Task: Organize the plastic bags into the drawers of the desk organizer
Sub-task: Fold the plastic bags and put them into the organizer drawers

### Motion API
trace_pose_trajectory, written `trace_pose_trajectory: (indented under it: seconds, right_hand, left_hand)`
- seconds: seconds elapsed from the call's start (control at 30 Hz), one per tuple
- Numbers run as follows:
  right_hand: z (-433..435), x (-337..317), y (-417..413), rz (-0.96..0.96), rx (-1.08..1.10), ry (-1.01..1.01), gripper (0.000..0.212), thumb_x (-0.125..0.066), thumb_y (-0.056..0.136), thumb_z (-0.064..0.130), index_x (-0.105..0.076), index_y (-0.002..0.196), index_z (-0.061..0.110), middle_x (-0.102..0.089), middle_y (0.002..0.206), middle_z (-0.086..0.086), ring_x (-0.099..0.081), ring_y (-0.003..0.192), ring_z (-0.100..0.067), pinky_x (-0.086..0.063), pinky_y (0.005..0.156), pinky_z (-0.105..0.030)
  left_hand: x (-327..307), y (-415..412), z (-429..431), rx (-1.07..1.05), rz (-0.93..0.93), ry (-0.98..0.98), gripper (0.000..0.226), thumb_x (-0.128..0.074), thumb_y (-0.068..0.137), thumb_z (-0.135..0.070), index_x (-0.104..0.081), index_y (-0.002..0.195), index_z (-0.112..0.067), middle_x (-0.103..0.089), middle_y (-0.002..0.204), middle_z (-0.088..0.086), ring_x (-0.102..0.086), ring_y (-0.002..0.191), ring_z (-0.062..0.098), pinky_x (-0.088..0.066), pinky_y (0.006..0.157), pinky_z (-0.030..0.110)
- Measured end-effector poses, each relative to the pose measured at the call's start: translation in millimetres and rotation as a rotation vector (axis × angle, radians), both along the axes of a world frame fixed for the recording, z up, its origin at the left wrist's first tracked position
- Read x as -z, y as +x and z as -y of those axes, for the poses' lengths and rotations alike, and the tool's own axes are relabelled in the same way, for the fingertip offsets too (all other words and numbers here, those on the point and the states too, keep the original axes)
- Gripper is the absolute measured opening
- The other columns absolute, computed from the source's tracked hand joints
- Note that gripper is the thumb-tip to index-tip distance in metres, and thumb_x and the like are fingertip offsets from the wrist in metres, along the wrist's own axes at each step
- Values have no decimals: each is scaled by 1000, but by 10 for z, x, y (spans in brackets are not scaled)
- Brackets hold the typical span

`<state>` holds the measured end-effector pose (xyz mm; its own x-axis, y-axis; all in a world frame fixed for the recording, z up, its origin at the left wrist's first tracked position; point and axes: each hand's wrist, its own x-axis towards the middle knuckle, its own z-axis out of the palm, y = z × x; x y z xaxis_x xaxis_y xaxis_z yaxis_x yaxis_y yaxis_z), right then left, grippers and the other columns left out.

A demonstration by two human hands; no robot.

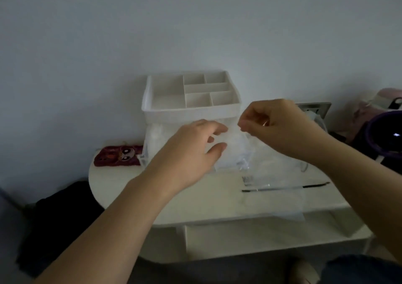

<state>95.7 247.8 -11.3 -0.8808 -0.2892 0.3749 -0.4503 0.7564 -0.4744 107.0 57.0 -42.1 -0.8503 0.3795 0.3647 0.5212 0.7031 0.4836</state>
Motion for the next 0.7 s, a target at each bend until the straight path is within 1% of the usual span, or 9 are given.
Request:
trace_pose_trajectory:
  seconds: [0.1,0.17,0.27,0.3,0.37,0.47,0.53,0.63,0.7]
  right_hand:
    - [-310,300,71,8,60,-48,16,-61,80,40,-63,69,28,-63,61,16,-58,57,1,-44,53,-10]
    - [-513,533,50,69,106,-32,18,-65,82,37,-63,67,26,-63,61,8,-59,58,-5,-46,56,-16]
    - [-759,874,51,218,111,155,18,-69,80,38,-61,65,31,-63,64,13,-59,61,1,-39,54,-9]
    - [-817,993,70,285,78,224,15,-69,79,39,-62,68,33,-64,68,15,-59,65,2,-38,56,-7]
    - [-881,1215,111,400,-3,357,13,-69,79,43,-65,87,34,-67,91,16,-59,80,2,-39,66,-6]
    - [-915,1468,136,496,-24,514,57,-71,77,45,-53,128,30,-49,130,11,-46,117,-7,-35,97,-20]
    - [-905,1541,139,523,-25,592,71,-72,79,36,-39,141,26,-36,143,6,-38,128,-14,-32,106,-27]
    - [-901,1549,122,530,-27,656,65,-58,87,12,-32,145,23,-30,150,1,-34,134,-18,-29,110,-29]
    - [-928,1514,121,556,4,639,54,-49,91,9,-37,143,22,-33,149,1,-33,135,-18,-28,111,-30]
  left_hand:
    - [156,217,-191,190,54,33,27,-55,91,-33,-60,118,-34,-57,104,-25,-53,95,-15,-45,79,6]
    - [315,240,-311,264,118,-26,23,-55,92,-31,-62,114,-34,-59,103,-23,-53,94,-14,-43,80,5]
    - [640,169,-499,285,155,-160,22,-53,94,-30,-64,113,-30,-60,108,-17,-54,96,-5,-42,78,7]
    - [764,137,-550,281,160,-220,23,-53,94,-29,-64,114,-29,-59,112,-14,-54,99,-1,-43,83,14]
    - [1004,73,-621,262,172,-365,27,-52,94,-30,-61,118,-27,-54,125,-9,-50,114,10,-42,96,29]
    - [1282,23,-688,250,176,-524,35,-51,93,-34,-56,128,-26,-43,142,-6,-39,129,16,-32,105,29]
    - [1374,13,-718,245,201,-564,39,-52,93,-34,-54,130,-25,-41,143,-4,-41,128,19,-32,105,29]
    - [1441,-6,-722,243,237,-571,42,-53,92,-34,-50,133,-26,-41,142,-3,-44,126,21,-34,105,30]
    - [1471,-14,-717,242,256,-573,44,-52,93,-34,-48,136,-27,-37,146,-1,-42,129,21,-32,107,29]
